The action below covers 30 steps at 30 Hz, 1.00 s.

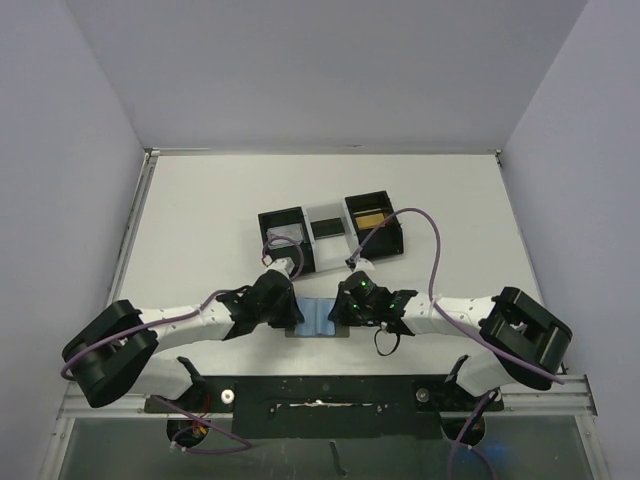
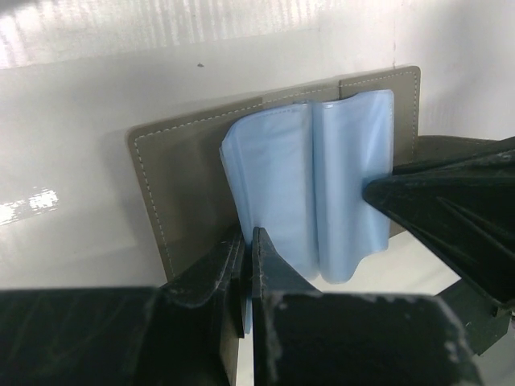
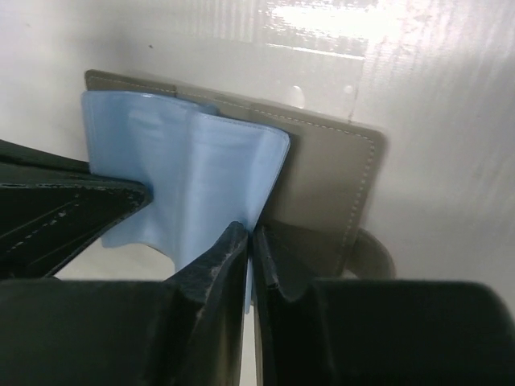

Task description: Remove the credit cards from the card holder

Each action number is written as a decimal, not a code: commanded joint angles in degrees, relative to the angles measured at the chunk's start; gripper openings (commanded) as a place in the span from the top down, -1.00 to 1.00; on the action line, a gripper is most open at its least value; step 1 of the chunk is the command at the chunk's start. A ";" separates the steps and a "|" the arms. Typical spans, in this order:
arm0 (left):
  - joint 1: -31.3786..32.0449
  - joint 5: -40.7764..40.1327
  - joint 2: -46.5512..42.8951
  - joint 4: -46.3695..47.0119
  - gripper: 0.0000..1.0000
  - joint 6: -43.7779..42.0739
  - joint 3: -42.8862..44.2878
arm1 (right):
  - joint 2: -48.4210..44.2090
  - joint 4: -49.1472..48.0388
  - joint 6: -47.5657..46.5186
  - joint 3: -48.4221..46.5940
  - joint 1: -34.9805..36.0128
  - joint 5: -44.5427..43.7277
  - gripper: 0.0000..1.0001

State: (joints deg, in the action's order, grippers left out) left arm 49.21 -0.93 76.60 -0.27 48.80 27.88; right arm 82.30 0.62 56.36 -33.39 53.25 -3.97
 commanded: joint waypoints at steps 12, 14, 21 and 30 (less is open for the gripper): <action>1.99 -10.01 -6.56 -12.85 0.18 -0.89 4.78 | -12.41 8.02 1.63 0.59 -0.09 -10.48 0.46; 1.91 -11.37 -9.40 -16.02 -0.18 -1.73 6.15 | -16.75 9.54 -0.88 0.59 -1.25 -11.57 0.19; -1.71 -15.77 -19.35 -24.33 -0.42 -7.40 12.39 | -31.99 17.11 -14.03 -3.88 -5.06 -23.71 -0.46; -38.61 -7.37 -30.06 -30.15 -0.45 -23.59 24.95 | -41.15 16.90 -36.49 -11.39 -15.74 -35.32 -0.96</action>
State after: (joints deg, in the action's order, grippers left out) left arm 25.21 -12.43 50.39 -28.01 33.54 45.80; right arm 42.59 18.13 32.16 -39.42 42.83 -33.56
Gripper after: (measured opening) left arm 0.717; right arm 0.989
